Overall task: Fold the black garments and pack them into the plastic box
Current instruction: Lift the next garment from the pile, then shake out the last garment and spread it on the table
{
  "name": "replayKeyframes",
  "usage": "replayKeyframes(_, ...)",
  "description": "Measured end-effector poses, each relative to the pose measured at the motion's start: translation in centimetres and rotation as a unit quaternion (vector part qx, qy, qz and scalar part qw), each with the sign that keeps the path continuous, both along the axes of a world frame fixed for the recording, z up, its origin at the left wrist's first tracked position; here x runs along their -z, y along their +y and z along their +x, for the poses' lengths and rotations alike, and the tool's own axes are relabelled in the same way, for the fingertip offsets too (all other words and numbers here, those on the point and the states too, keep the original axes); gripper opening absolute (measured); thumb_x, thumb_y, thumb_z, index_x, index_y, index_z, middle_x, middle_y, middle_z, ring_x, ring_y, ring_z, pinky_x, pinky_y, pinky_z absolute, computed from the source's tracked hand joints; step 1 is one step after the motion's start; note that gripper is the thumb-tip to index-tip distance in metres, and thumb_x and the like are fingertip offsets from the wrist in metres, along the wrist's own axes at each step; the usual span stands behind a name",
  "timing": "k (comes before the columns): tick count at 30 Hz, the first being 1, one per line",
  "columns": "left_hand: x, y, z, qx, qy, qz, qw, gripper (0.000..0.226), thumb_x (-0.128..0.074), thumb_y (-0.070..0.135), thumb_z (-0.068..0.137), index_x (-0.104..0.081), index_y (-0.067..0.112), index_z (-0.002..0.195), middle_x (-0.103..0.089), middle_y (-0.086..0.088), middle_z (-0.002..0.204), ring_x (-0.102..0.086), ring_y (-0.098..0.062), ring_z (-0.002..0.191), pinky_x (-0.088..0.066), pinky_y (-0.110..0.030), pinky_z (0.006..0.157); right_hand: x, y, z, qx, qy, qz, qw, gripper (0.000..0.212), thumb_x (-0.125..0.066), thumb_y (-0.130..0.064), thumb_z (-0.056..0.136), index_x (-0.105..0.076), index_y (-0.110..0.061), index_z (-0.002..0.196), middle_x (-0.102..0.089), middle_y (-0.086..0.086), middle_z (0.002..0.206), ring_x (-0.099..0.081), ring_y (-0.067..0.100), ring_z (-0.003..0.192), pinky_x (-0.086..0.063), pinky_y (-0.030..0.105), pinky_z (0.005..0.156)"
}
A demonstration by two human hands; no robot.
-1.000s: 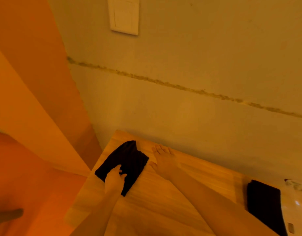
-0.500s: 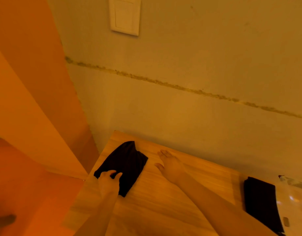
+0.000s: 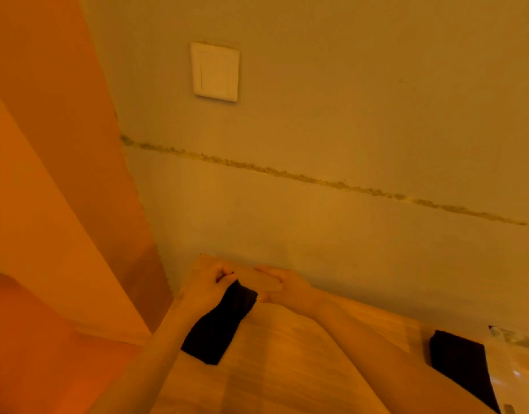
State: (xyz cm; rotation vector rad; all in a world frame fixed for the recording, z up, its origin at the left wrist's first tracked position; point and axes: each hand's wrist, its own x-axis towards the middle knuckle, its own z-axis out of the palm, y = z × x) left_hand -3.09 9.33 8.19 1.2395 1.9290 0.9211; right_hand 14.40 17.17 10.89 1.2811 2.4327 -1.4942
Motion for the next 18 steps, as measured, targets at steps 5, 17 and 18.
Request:
replayKeyframes(5, -9.9, 4.4, 0.9, -0.035, -0.107, 0.122, 0.986, 0.026, -0.053, 0.011, 0.091, -0.052, 0.020, 0.067, -0.053, 0.003, 0.064, -0.048, -0.008, 0.059, -0.034, -0.020, 0.054, -6.0, 0.8, -2.7, 0.014, 0.211, -0.010, 0.977, 0.052, -0.067, -0.002, 0.080, -0.051, -0.012, 0.128, -0.057, -0.008, 0.117, -0.055, -0.003, 0.104, -0.042, 0.006, 0.082)
replayKeyframes(17, -25.5, 7.5, 3.5, 0.003, -0.183, 0.181, 0.966, 0.028, -0.056, 0.023, 0.092, -0.052, 0.015, 0.065, -0.052, 0.004, 0.053, -0.048, -0.001, 0.041, -0.037, -0.013, 0.037, -20.0, 3.8, 2.0, 0.188, 0.332, 0.213, 0.900, 0.029, -0.046, -0.012, 0.095, -0.052, -0.019, 0.067, -0.047, -0.003, 0.063, -0.041, -0.002, 0.052, -0.032, 0.022, 0.056)
replayKeyframes(18, -26.3, 7.7, 3.9, 0.009, -0.190, 0.178, 0.965, 0.028, -0.058, 0.022, 0.091, -0.052, 0.014, 0.065, -0.051, 0.006, 0.049, -0.047, 0.002, 0.036, -0.036, -0.012, 0.036, -20.9, 3.7, 2.7, 0.177, 0.334, 0.221, 0.899, 0.024, -0.050, -0.015, 0.094, -0.052, -0.019, 0.070, -0.050, -0.002, 0.066, -0.044, 0.000, 0.055, -0.035, 0.023, 0.058)
